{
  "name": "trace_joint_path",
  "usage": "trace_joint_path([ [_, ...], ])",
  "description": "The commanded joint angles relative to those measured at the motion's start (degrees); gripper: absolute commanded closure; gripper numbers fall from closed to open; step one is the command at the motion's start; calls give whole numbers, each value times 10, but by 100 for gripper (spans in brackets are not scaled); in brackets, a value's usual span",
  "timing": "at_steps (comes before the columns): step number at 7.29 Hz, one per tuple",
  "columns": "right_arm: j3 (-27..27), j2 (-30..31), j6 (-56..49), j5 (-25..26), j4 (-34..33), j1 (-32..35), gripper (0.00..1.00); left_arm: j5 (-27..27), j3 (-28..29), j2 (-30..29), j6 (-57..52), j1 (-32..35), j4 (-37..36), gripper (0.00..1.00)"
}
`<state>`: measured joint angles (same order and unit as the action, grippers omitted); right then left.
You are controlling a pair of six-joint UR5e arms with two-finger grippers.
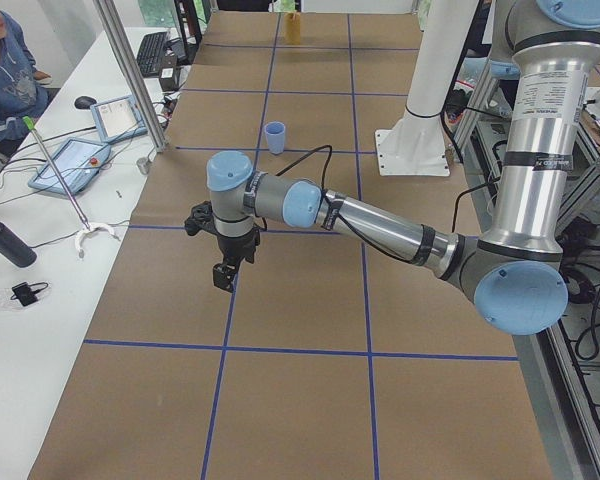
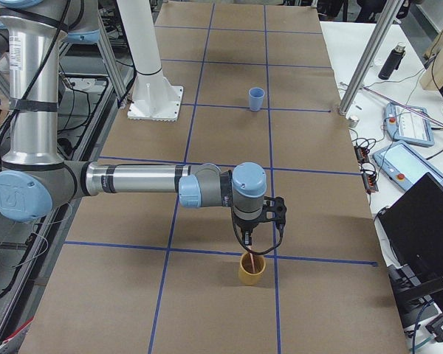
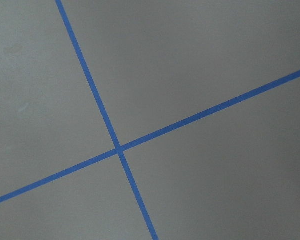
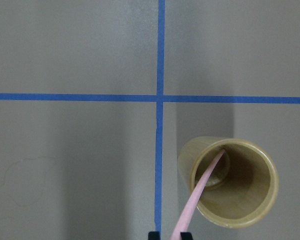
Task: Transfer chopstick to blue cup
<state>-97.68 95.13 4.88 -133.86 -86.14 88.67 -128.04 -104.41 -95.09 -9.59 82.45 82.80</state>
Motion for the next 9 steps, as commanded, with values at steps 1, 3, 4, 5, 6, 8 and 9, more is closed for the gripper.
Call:
trace_joint_path([
  [1, -4, 1, -5, 0, 1, 2, 96, -11, -3, 0, 1, 0, 0, 1],
  [3, -11, 5, -7, 0, 0, 19, 100, -11, -10, -1, 24, 0, 0, 1],
  [4, -12, 8, -7, 0, 0, 27, 100, -11, -12, -1, 33, 0, 0, 1],
  [5, -11, 7, -7, 0, 0, 28, 100, -11, -13, -1, 33, 0, 0, 1],
  [6, -12, 6, -7, 0, 0, 31, 100, -11, -13, -1, 34, 0, 0, 1],
  [8, -25, 1, -7, -1, -2, 56, 100, -12, -13, -1, 40, -1, 0, 1],
  [9, -31, 1, -7, -1, -2, 75, 100, -12, -16, -1, 51, -2, 1, 1],
])
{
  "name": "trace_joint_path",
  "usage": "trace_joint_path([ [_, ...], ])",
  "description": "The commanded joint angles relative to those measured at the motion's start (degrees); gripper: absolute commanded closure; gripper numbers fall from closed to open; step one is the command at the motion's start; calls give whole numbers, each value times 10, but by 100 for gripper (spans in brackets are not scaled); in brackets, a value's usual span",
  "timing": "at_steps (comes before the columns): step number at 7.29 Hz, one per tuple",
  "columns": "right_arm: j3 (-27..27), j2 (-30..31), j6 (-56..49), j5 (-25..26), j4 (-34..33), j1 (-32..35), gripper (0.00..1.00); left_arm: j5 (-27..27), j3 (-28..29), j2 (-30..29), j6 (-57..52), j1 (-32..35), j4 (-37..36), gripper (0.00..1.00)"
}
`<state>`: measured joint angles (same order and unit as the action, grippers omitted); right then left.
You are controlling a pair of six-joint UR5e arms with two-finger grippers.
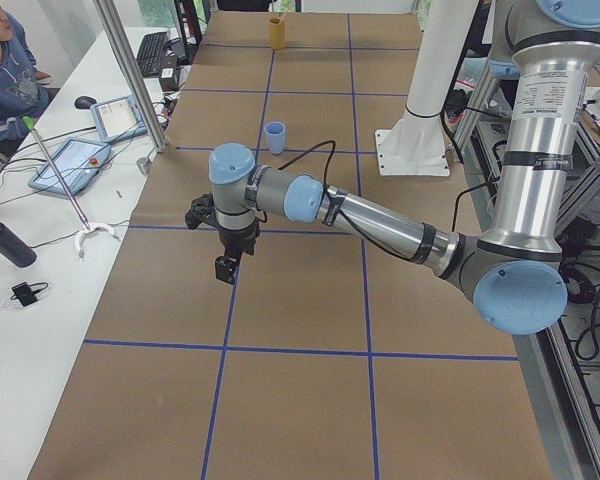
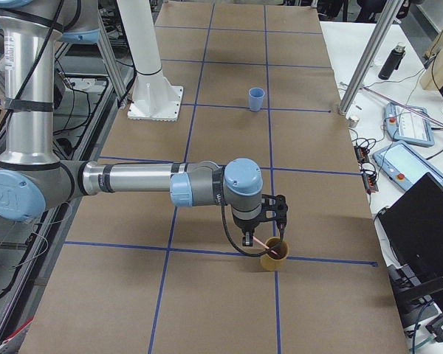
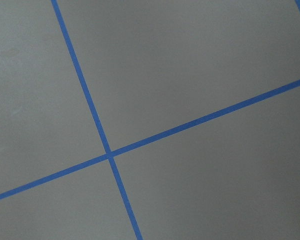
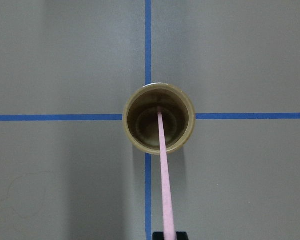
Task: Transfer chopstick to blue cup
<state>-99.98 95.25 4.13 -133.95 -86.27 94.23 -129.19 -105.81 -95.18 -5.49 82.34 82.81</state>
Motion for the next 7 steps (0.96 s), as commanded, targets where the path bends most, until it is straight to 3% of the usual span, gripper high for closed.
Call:
trace_joint_path([
  [1, -19, -1, 0, 2, -1, 27, 100, 0, -2, 0, 10, -1, 1, 1],
  [4, -59, 0, 2, -7, -9, 51, 100, 0, -1, 0, 20, -1, 1, 1],
  [7, -135, -18, 12, -29, -107, 58, 100, 1, -1, 0, 26, -1, 2, 1],
])
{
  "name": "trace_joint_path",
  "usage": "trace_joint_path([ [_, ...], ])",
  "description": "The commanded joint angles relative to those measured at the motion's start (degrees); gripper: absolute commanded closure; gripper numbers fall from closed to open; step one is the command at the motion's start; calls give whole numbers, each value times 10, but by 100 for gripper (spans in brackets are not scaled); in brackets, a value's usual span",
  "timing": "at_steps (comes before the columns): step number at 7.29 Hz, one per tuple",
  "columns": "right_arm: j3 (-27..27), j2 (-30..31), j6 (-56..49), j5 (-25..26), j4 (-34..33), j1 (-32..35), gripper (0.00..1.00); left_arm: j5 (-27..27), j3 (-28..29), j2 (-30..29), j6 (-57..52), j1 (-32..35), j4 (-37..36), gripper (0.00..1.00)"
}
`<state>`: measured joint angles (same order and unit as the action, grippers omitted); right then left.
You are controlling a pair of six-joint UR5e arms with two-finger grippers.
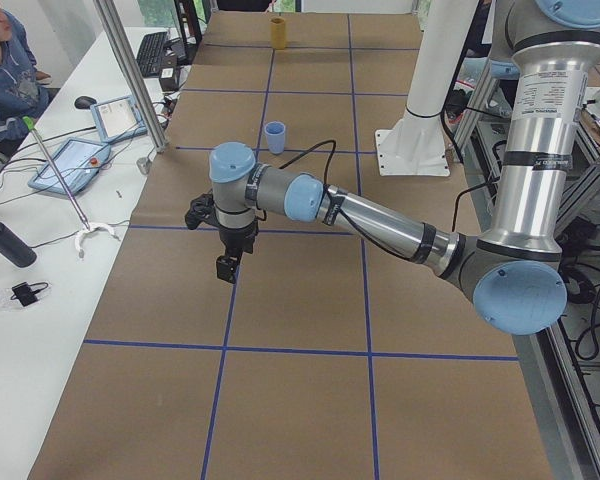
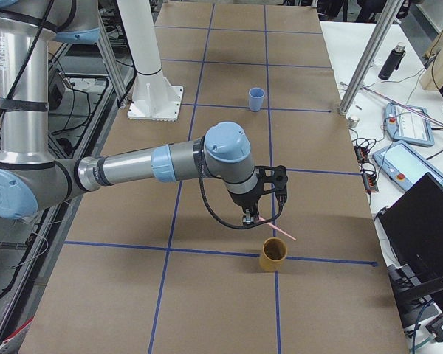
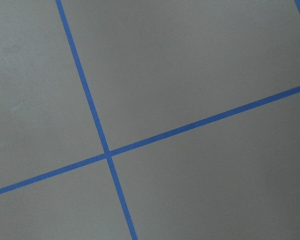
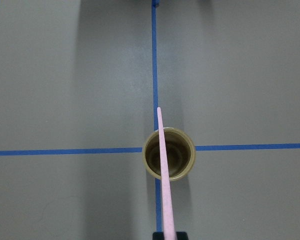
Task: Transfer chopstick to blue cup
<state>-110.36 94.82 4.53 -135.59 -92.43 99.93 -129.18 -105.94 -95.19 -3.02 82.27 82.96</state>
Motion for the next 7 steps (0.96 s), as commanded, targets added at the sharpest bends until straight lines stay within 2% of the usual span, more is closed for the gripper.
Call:
trace_joint_path([
  [1, -33, -53, 11, -60, -103, 1, 100, 0, 0, 0, 1, 0, 0, 1],
  [2, -33, -93, 40, -108, -161, -3, 100, 0, 1, 0, 1, 0, 0, 1],
  [3, -32, -119, 109, -159, -173, -22, 100, 0, 2, 0, 1, 0, 0, 1],
  [4, -33, -159, 195, -187, -173, -58, 100, 1, 3, 0, 0, 0, 0, 1],
  [6, -30, -273, 419, -196, -169, -173, 100, 1, 8, 0, 0, -1, 1, 1],
  [7, -29, -300, 479, -195, -158, -217, 100, 1, 11, -1, 0, -2, 3, 1],
])
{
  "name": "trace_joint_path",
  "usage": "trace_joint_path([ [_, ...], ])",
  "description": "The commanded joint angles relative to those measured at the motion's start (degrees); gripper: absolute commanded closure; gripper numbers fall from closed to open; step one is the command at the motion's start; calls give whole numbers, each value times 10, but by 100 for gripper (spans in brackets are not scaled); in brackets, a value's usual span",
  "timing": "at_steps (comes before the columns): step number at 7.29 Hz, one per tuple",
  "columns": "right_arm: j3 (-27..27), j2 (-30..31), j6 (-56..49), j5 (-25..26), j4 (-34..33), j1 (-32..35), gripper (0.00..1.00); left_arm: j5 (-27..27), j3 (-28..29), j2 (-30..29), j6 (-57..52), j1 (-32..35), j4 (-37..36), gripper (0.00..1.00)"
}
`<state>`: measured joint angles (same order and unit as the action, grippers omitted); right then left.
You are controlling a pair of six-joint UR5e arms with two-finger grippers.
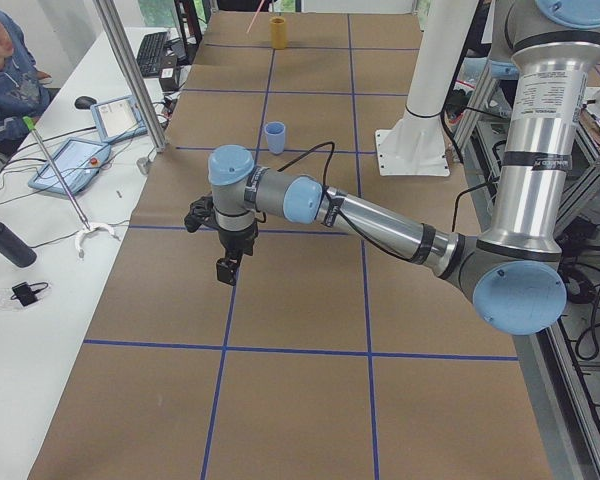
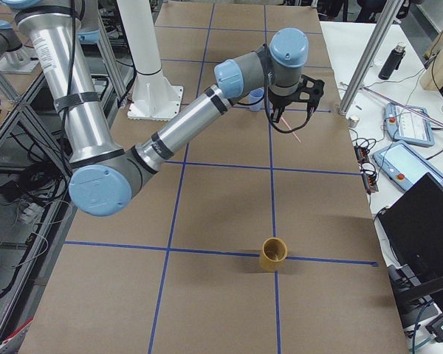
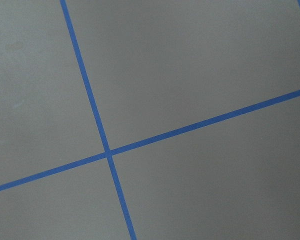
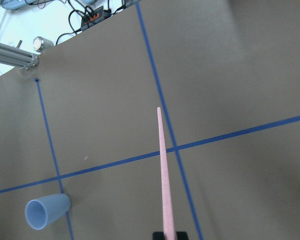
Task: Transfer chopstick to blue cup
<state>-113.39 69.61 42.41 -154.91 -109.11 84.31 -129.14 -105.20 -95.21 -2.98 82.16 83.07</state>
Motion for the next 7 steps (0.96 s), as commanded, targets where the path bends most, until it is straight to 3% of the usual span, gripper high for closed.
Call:
trace_joint_path([
  [1, 8, -71, 174, 0, 48, -105, 100, 0, 16, -1, 0, -1, 17, 1],
  [3, 59, -128, 321, 5, 155, -195, 100, 0, 20, 0, 1, -1, 25, 1],
  [4, 67, -147, 362, 11, 178, -223, 100, 0, 20, -1, 1, -1, 25, 1],
  [7, 94, -205, 377, 48, 181, -314, 100, 0, 19, -1, 2, -1, 25, 1],
])
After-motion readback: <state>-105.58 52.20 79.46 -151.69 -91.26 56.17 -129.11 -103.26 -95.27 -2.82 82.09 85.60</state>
